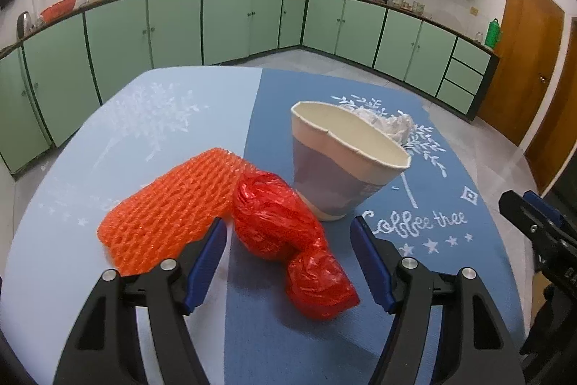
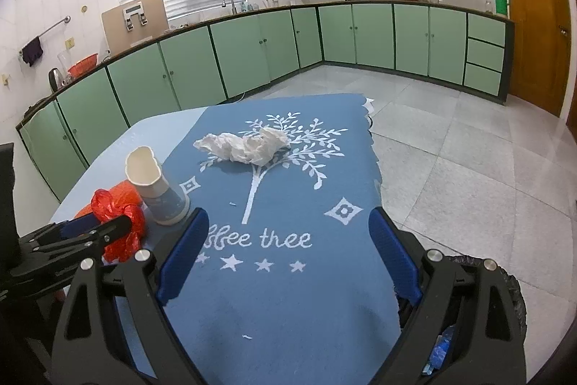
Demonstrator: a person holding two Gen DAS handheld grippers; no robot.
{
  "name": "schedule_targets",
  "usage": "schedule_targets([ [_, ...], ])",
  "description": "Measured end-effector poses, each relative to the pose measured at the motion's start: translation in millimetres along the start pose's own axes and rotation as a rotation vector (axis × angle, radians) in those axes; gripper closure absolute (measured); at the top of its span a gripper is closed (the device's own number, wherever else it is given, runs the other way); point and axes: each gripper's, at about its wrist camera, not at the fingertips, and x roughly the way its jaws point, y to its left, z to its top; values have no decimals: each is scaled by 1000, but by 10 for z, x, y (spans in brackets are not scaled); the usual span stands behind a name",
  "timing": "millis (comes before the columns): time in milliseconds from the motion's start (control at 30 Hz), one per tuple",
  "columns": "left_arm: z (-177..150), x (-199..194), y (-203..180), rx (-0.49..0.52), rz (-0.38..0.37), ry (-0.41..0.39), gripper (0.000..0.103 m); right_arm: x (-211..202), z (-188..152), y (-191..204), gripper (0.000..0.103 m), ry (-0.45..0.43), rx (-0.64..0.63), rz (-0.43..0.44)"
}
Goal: Collect trash
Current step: 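Move both tools back over the table toward the paper cup and red bag, then grasp the red plastic bag with the left gripper while the right grasps the white paper cup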
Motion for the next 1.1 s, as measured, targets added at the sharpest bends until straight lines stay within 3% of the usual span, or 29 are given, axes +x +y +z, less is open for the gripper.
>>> schedule_targets([
  [133, -19, 66, 33, -11, -9, 28, 53, 49, 16, 68, 15, 6, -18, 8],
  [333, -36, 51, 131, -48, -17, 14, 62, 111, 62, 271, 15, 10, -61, 54],
  [633, 97, -273, 344, -38, 37, -95, 63, 188, 190, 601, 15, -2, -114, 127],
  [1100, 214, -329, 826, -81, 137, -125, 62, 637, 318, 1109, 18, 55, -176, 201],
])
